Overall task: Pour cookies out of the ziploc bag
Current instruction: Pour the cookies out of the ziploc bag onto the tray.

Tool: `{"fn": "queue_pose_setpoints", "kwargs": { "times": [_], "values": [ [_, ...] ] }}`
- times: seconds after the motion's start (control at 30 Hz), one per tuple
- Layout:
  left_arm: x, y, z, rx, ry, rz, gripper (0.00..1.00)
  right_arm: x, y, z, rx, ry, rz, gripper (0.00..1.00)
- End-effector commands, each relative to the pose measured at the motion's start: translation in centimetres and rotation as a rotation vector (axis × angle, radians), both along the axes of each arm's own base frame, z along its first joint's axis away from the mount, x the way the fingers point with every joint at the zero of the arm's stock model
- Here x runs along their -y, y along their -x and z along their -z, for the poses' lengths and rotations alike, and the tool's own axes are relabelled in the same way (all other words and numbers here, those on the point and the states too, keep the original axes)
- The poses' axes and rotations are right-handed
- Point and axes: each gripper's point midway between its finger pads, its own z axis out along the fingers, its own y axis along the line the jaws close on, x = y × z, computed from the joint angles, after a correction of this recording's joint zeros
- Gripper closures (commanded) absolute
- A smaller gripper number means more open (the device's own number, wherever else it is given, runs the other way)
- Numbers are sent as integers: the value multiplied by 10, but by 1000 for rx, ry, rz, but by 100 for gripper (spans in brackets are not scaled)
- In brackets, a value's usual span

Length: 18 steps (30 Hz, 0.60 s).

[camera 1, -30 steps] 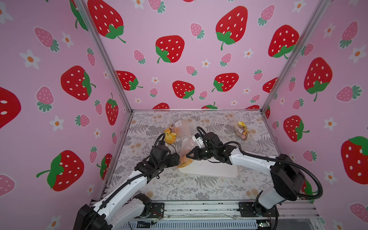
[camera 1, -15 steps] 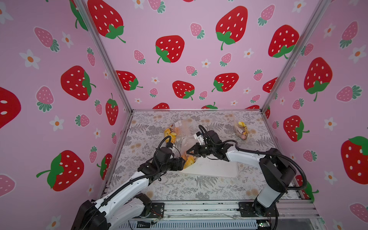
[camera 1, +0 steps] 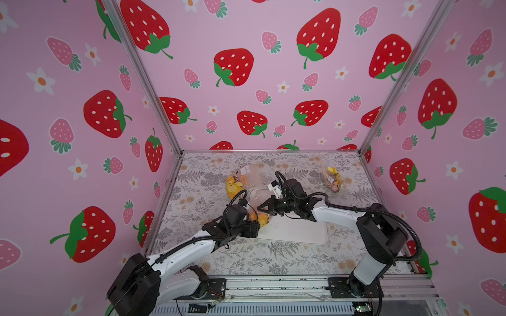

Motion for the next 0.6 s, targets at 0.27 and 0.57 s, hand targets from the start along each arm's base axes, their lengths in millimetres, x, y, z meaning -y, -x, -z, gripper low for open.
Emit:
{"fn": "queue_pose_setpoints", "kwargs": {
  "times": [0.27, 0.57],
  "values": [
    [21, -28, -23, 103, 6, 31, 21, 9, 7, -18, 3, -44, 13, 100],
    [29, -28, -25, 111, 25, 62, 34, 9, 9, -27, 0, -71, 14, 100]
  ]
}}
